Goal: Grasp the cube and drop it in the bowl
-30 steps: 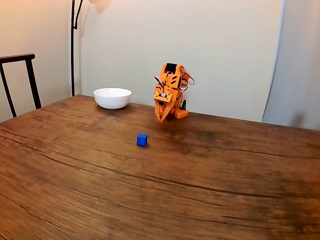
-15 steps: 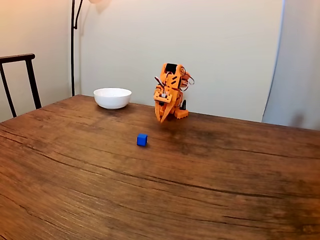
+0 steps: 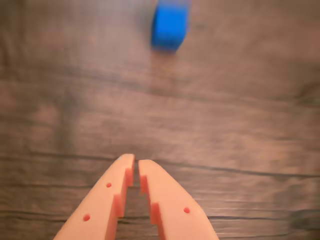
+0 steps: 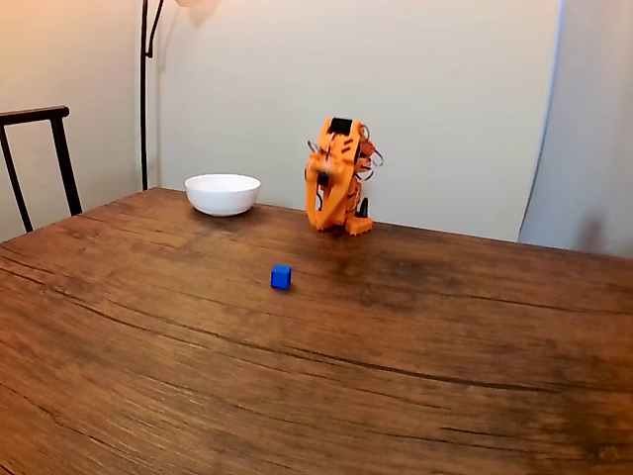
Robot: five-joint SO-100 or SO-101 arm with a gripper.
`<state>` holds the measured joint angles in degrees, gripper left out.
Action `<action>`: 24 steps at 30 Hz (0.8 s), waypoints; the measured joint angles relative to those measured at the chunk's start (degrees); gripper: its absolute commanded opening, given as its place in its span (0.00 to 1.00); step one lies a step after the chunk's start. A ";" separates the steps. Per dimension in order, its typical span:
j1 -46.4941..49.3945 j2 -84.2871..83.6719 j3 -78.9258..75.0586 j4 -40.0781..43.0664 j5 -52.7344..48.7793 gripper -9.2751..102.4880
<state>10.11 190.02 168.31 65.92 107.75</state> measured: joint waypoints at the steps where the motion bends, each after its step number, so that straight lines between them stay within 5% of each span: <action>1: 0.09 0.00 -2.20 0.00 -0.09 0.08; 15: 3.08 -2.46 -24.35 0.00 0.62 0.08; 24: 5.98 -23.91 -44.56 0.09 4.83 0.08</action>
<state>16.08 166.11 123.75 66.01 112.59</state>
